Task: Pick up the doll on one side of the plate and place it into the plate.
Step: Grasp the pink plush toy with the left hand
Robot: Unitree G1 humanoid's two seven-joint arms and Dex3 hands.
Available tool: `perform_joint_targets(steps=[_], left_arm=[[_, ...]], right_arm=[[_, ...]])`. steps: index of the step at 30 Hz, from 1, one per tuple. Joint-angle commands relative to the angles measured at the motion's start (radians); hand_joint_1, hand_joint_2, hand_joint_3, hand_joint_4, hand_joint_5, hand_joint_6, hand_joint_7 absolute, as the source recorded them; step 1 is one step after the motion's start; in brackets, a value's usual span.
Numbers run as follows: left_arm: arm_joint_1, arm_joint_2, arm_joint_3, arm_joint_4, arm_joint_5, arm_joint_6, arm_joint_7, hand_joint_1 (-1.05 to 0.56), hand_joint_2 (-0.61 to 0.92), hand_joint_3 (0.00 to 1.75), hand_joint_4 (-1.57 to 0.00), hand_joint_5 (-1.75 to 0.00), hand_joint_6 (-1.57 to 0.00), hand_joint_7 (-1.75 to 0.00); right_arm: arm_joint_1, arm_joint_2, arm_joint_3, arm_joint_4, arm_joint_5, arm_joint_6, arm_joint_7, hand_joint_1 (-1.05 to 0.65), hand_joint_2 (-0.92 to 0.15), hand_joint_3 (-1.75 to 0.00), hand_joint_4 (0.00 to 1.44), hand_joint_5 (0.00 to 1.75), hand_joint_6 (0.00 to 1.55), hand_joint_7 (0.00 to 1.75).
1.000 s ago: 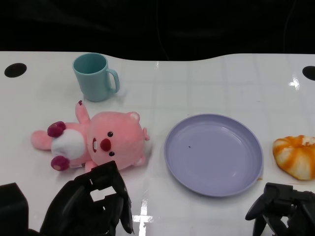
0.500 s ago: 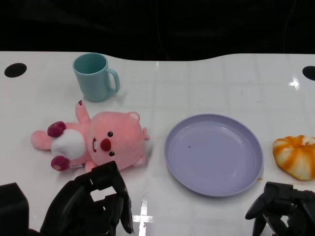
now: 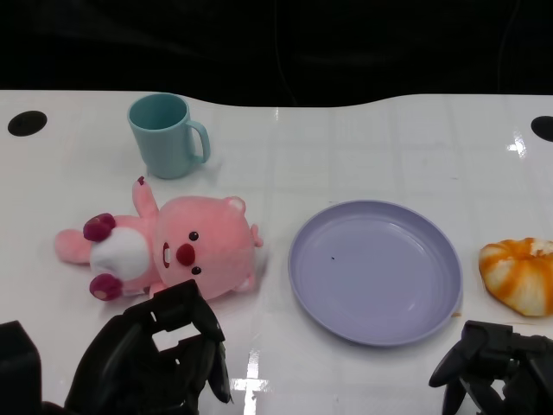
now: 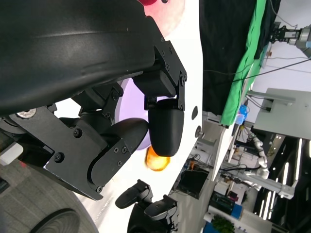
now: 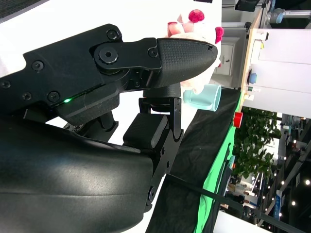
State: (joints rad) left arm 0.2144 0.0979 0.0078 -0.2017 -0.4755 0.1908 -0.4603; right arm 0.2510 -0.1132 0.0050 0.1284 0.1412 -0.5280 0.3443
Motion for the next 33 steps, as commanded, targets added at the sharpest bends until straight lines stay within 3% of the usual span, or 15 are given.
perform_joint_targets(steps=[1, 4, 6, 8, 11, 12, 23, 28, 33], left_arm=[[-0.005, -0.002, 0.019, -0.007, -0.012, 0.000, 0.009, -0.25, 0.49, 1.11, -0.76, -1.54, -0.77, -1.17], [-0.005, -0.007, 0.029, -0.020, -0.005, -0.010, 0.021, -0.27, 0.49, 1.07, -0.70, -1.45, -0.72, -1.04], [-0.007, -0.006, 0.034, -0.019, 0.007, -0.032, 0.019, -0.30, 0.55, 0.95, -0.67, -1.41, -0.68, -0.97], [-0.009, -0.005, 0.037, -0.017, 0.020, -0.052, 0.016, -0.35, 0.73, 0.58, -0.62, -1.38, -0.66, -0.90], [-0.018, -0.004, 0.045, -0.009, 0.044, -0.114, 0.007, -0.42, 0.89, 0.22, -0.53, -1.33, -0.61, -0.78], [-0.021, -0.002, 0.050, -0.012, 0.046, -0.130, 0.003, -0.43, 0.90, 0.18, -0.50, -1.30, -0.59, -0.76], [-0.074, 0.097, 0.075, -0.036, 0.261, -0.363, 0.019, -0.58, 0.92, 0.12, -0.18, -0.91, -0.38, -0.33], [-0.106, 0.170, 0.091, -0.057, 0.386, -0.380, 0.048, -0.66, 0.92, 0.11, -0.04, -0.80, -0.27, -0.22], [-0.135, 0.241, 0.098, -0.078, 0.574, -0.384, 0.115, -0.68, 0.92, 0.09, 0.00, -0.69, -0.23, -0.15]], right_arm=[[0.003, -0.002, 0.000, -0.004, -0.006, -0.006, -0.005, -0.94, -0.92, -0.42, 0.94, 1.42, 0.92, 1.10], [0.004, 0.003, 0.004, -0.011, -0.002, 0.005, -0.007, -0.96, -0.92, -0.41, 0.95, 1.42, 0.93, 1.10], [0.003, 0.004, 0.006, -0.010, -0.007, 0.002, -0.009, -0.96, -0.92, -0.41, 0.95, 1.42, 0.93, 1.10], [0.003, 0.004, 0.008, -0.010, -0.011, 0.000, -0.011, -0.96, -0.92, -0.41, 0.95, 1.42, 0.93, 1.10], [0.000, 0.003, 0.013, -0.010, -0.012, -0.004, -0.009, -0.95, -0.92, -0.42, 0.95, 1.43, 0.93, 1.10], [0.001, 0.004, 0.013, -0.012, -0.012, -0.001, -0.012, -0.95, -0.92, -0.42, 0.95, 1.43, 0.93, 1.11], [0.002, 0.006, 0.014, -0.020, -0.003, 0.009, -0.015, -0.96, -0.92, -0.42, 0.95, 1.43, 0.93, 1.11], [0.003, 0.004, 0.014, -0.023, -0.011, 0.013, -0.019, -0.96, -0.92, -0.43, 0.96, 1.43, 0.93, 1.11], [0.004, 0.003, 0.014, -0.025, -0.009, 0.017, -0.017, -0.95, -0.92, -0.43, 0.96, 1.44, 0.92, 1.11]])
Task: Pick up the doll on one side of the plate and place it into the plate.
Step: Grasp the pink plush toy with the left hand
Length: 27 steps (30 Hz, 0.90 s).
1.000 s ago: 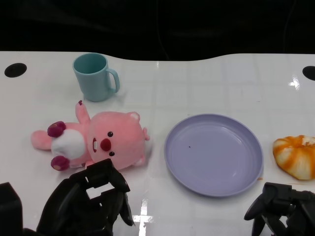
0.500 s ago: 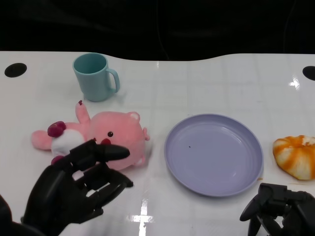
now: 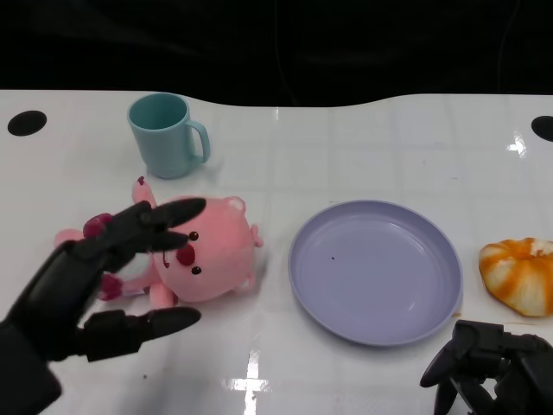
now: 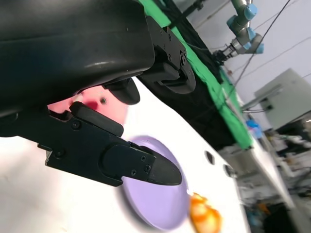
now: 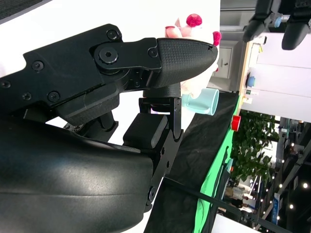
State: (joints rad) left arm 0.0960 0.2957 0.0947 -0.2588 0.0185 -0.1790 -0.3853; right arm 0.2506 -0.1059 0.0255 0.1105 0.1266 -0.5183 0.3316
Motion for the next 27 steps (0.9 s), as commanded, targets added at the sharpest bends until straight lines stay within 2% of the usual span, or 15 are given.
perform_joint_targets(steps=[1, 6, 12, 22, 27], left_arm=[[-0.021, 0.053, 0.010, -0.022, 0.108, -0.017, 0.051, -0.68, 0.92, 0.09, 0.00, -0.68, -0.23, -0.14], [-0.047, 0.091, 0.009, -0.026, 0.238, -0.032, 0.110, -0.62, 0.91, 0.02, -0.01, -0.63, -0.25, -0.09], [-0.073, 0.149, -0.008, -0.031, 0.447, -0.022, 0.176, -0.70, 0.92, 0.04, -0.03, -0.53, -0.24, -0.03], [-0.124, 0.214, -0.055, -0.018, 0.709, 0.037, 0.203, -0.74, 0.92, 0.03, 0.00, -0.45, -0.25, -0.02], [-0.173, 0.238, -0.108, 0.022, 0.798, 0.099, 0.160, -0.71, 0.91, 0.01, 0.00, -0.44, -0.25, -0.01]], right_arm=[[0.004, -0.005, -0.007, -0.006, 0.006, 0.005, -0.004, -0.95, -0.92, -0.43, 0.96, 1.44, 0.92, 1.11], [0.003, -0.007, -0.008, -0.002, 0.014, 0.003, 0.005, -0.96, -0.92, -0.42, 0.95, 1.43, 0.91, 1.11], [0.002, -0.004, -0.010, -0.001, 0.011, -0.004, 0.000, -0.95, -0.92, -0.43, 0.95, 1.43, 0.92, 1.12], [0.008, -0.003, -0.008, -0.009, 0.005, 0.003, -0.008, -0.96, -0.92, -0.43, 0.95, 1.43, 0.92, 1.11], [0.006, -0.002, -0.006, -0.004, 0.005, -0.003, -0.007, -0.96, -0.92, -0.43, 0.95, 1.43, 0.92, 1.11]])
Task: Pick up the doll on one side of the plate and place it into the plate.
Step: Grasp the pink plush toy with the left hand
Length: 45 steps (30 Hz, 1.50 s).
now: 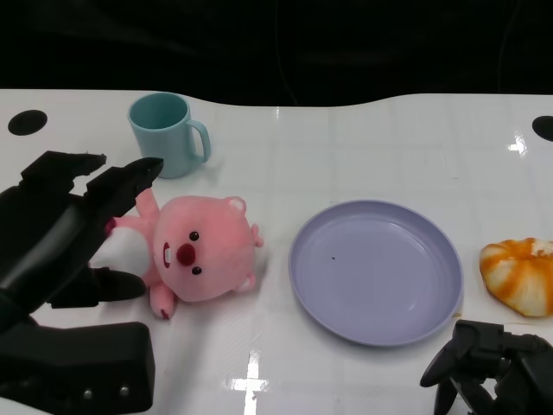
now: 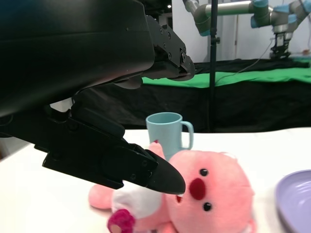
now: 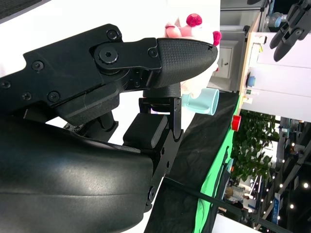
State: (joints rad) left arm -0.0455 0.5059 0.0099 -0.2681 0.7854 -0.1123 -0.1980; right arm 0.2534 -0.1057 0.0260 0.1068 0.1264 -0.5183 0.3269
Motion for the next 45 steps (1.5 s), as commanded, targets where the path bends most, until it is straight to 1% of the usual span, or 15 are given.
perform_joint_targets(steps=[1, 8, 12, 20, 28, 32, 36, 38, 45], left_arm=[[-0.050, 0.033, -0.039, 0.053, 0.045, 0.048, -0.041, -0.71, 0.91, 0.01, -0.01, -0.44, -0.24, -0.01], [-0.177, 0.044, -0.148, 0.204, 0.131, 0.105, -0.061, -0.74, 0.91, 0.01, -0.02, -0.39, -0.24, 0.00], [-0.229, 0.040, -0.198, 0.271, 0.151, 0.132, -0.071, -0.75, 0.92, 0.02, -0.02, -0.38, -0.23, 0.00], [-0.341, 0.006, -0.298, 0.491, 0.155, 0.153, -0.029, -0.76, 0.92, 0.01, -0.03, -0.35, -0.22, 0.00], [-0.441, -0.027, -0.363, 0.688, 0.132, 0.169, -0.024, -0.77, 0.92, 0.04, -0.02, -0.32, -0.20, 0.00], [-0.490, -0.056, -0.393, 0.802, 0.117, 0.173, -0.012, -0.76, 0.92, 0.04, -0.04, -0.30, -0.21, 0.00], [-0.530, -0.075, -0.429, 0.894, 0.110, 0.173, 0.014, -0.75, 0.92, 0.03, -0.05, -0.26, -0.21, 0.00], [-0.552, -0.087, -0.454, 0.944, 0.114, 0.176, 0.029, -0.75, 0.92, 0.06, -0.05, -0.24, -0.20, 0.00], [-0.634, -0.148, -0.511, 1.127, 0.094, 0.158, 0.094, -0.75, 0.92, 0.07, -0.05, -0.22, -0.20, 0.00]], right_arm=[[0.004, -0.003, -0.006, 0.000, 0.006, -0.002, -0.001, -0.96, -0.92, -0.43, 0.95, 1.43, 0.91, 1.11], [-0.001, -0.005, -0.010, 0.010, 0.006, -0.012, -0.003, -0.96, -0.92, -0.43, 0.95, 1.43, 0.91, 1.11], [0.002, -0.006, -0.009, 0.006, 0.003, -0.008, -0.005, -0.97, -0.92, -0.43, 0.95, 1.43, 0.91, 1.11], [0.006, -0.006, -0.008, 0.005, 0.010, -0.009, 0.000, -0.96, -0.92, -0.42, 0.95, 1.43, 0.92, 1.11], [0.014, -0.006, -0.008, -0.008, 0.004, -0.006, -0.007, -0.96, -0.92, -0.43, 0.95, 1.43, 0.92, 1.11], [0.016, -0.009, -0.009, -0.007, 0.006, -0.012, -0.003, -0.96, -0.92, -0.43, 0.95, 1.43, 0.91, 1.10], [0.017, -0.010, -0.010, -0.007, 0.007, -0.014, -0.002, -0.96, -0.92, -0.44, 0.95, 1.43, 0.92, 1.11], [0.020, -0.010, -0.009, -0.011, 0.007, -0.012, -0.001, -0.96, -0.92, -0.44, 0.94, 1.43, 0.92, 1.11], [0.028, -0.011, -0.010, -0.020, 0.008, -0.007, -0.002, -0.96, -0.92, -0.44, 0.94, 1.43, 0.91, 1.11]])
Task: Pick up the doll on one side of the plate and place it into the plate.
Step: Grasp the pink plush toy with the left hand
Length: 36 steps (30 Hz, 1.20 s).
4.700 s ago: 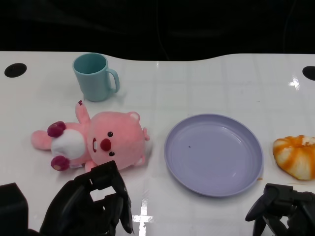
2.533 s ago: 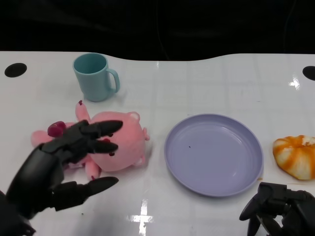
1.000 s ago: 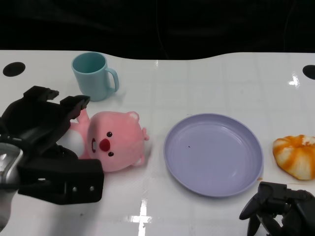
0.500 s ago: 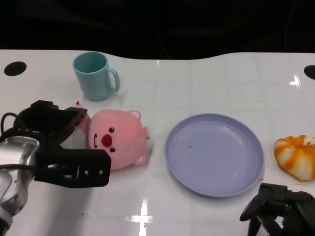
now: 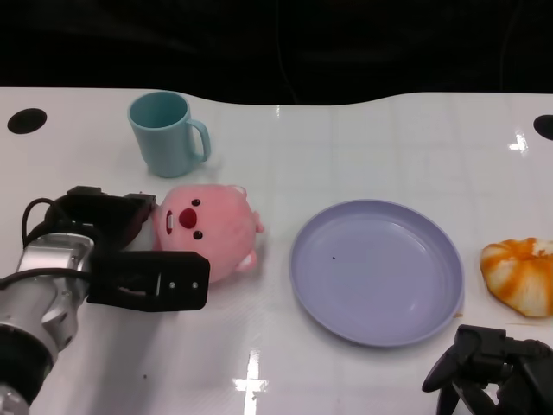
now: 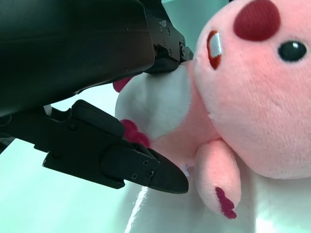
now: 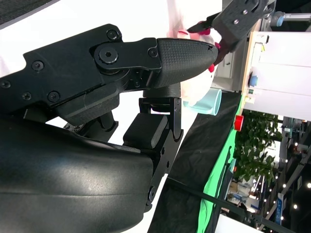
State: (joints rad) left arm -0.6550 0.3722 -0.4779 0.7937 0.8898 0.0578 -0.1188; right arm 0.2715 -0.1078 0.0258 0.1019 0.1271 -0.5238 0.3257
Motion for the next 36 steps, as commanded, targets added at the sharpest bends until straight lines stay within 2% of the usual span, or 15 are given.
perform_joint_targets(steps=[1, 4, 8, 12, 14, 17, 18, 20, 21, 24, 26, 28, 31, 33, 36], left_arm=[[-0.039, -0.025, -0.032, 0.098, -0.012, -0.017, 0.022, -0.75, 0.92, 0.08, -0.06, -0.21, -0.20, 0.00], [-0.075, -0.049, -0.051, 0.184, -0.022, -0.028, 0.033, -0.73, 0.92, 0.10, -0.11, -0.19, -0.24, -0.01], [-0.126, -0.088, -0.055, 0.321, -0.072, -0.039, -0.026, -0.55, 0.92, 0.12, -0.35, -0.12, -0.43, -0.04], [-0.163, -0.114, -0.067, 0.417, -0.105, -0.038, -0.089, -0.42, 0.92, 0.14, -0.78, -0.29, -0.67, -0.08], [-0.169, -0.119, -0.070, 0.436, -0.118, -0.046, -0.086, -0.36, 0.92, 0.12, -0.75, -0.78, -0.82, -0.03], [-0.154, -0.114, -0.081, 0.449, -0.123, -0.081, -0.026, -0.36, 0.92, 0.10, -0.69, -0.93, -0.95, -0.05], [-0.145, -0.110, -0.082, 0.449, -0.124, -0.101, 0.009, -0.35, 0.92, 0.05, -0.65, -1.18, -1.06, -0.14], [-0.130, -0.104, -0.087, 0.452, -0.120, -0.134, 0.076, -0.32, 0.91, 0.01, -0.59, -1.56, -0.91, -0.72], [-0.124, -0.101, -0.091, 0.453, -0.116, -0.144, 0.110, -0.30, 0.92, 0.05, -0.60, -1.61, -0.82, -0.84], [-0.105, -0.094, -0.089, 0.453, -0.121, -0.180, 0.213, -0.29, 0.92, 0.35, -0.64, -1.34, -0.87, -0.43], [-0.092, -0.090, -0.085, 0.450, -0.123, -0.197, 0.292, -0.28, 0.92, 0.41, -0.66, -1.36, -0.89, -0.38], [-0.079, -0.087, -0.080, 0.450, -0.124, -0.222, 0.376, -0.23, 0.92, 0.35, -0.67, -1.66, -0.79, -0.92], [-0.060, -0.078, -0.079, 0.448, -0.122, -0.262, 0.491, -0.20, 0.92, 0.33, -0.79, -1.74, -0.70, -1.24], [-0.051, -0.071, -0.076, 0.449, -0.125, -0.291, 0.541, -0.17, 0.89, 0.34, -0.84, -1.74, -0.62, -1.62], [-0.045, -0.059, -0.074, 0.446, -0.126, -0.322, 0.582, -0.15, 0.84, 0.34, -0.87, -1.75, -0.62, -1.73]], right_arm=[[0.012, -0.009, -0.009, -0.019, 0.008, 0.002, -0.001, -0.96, -0.92, -0.44, 0.94, 1.43, 0.91, 1.11], [0.016, -0.007, -0.008, -0.026, 0.008, 0.006, -0.002, -0.96, -0.92, -0.43, 0.95, 1.43, 0.92, 1.11], [0.023, -0.006, -0.007, -0.036, 0.005, 0.011, -0.005, -0.96, -0.92, -0.43, 0.95, 1.43, 0.92, 1.10], [0.026, -0.006, -0.006, -0.042, 0.004, 0.012, -0.007, -0.97, -0.92, -0.43, 0.95, 1.43, 0.92, 1.10], [0.028, -0.006, -0.006, -0.046, 0.007, 0.017, -0.006, -0.97, -0.92, -0.43, 0.94, 1.42, 0.92, 1.10], [0.030, -0.005, -0.006, -0.048, 0.010, 0.015, -0.005, -0.97, -0.92, -0.42, 0.94, 1.42, 0.92, 1.10], [0.031, -0.005, -0.006, -0.049, 0.010, 0.015, -0.004, -0.97, -0.92, -0.42, 0.94, 1.42, 0.92, 1.09], [0.032, -0.006, -0.005, -0.050, 0.014, 0.016, -0.002, -0.97, -0.92, -0.42, 0.94, 1.41, 0.92, 1.09], [0.032, -0.006, -0.005, -0.049, 0.018, 0.016, 0.001, -0.97, -0.92, -0.41, 0.94, 1.41, 0.92, 1.09], [0.031, -0.007, -0.006, -0.048, 0.015, 0.015, 0.000, -0.97, -0.92, -0.41, 0.94, 1.41, 0.92, 1.08], [0.030, -0.008, -0.007, -0.049, 0.012, 0.016, -0.002, -0.97, -0.92, -0.42, 0.94, 1.41, 0.92, 1.08], [0.029, -0.007, -0.006, -0.048, 0.016, 0.015, 0.000, -0.97, -0.92, -0.42, 0.95, 1.41, 0.92, 1.08], [0.026, -0.009, -0.007, -0.042, 0.010, 0.002, 0.001, -0.96, -0.92, -0.43, 0.94, 1.41, 0.92, 1.08], [0.027, -0.009, -0.008, -0.043, 0.012, 0.006, 0.001, -0.96, -0.92, -0.44, 0.94, 1.41, 0.92, 1.08], [0.031, -0.009, -0.007, -0.054, 0.011, 0.020, -0.003, -0.96, -0.92, -0.43, 0.94, 1.41, 0.92, 1.08]])
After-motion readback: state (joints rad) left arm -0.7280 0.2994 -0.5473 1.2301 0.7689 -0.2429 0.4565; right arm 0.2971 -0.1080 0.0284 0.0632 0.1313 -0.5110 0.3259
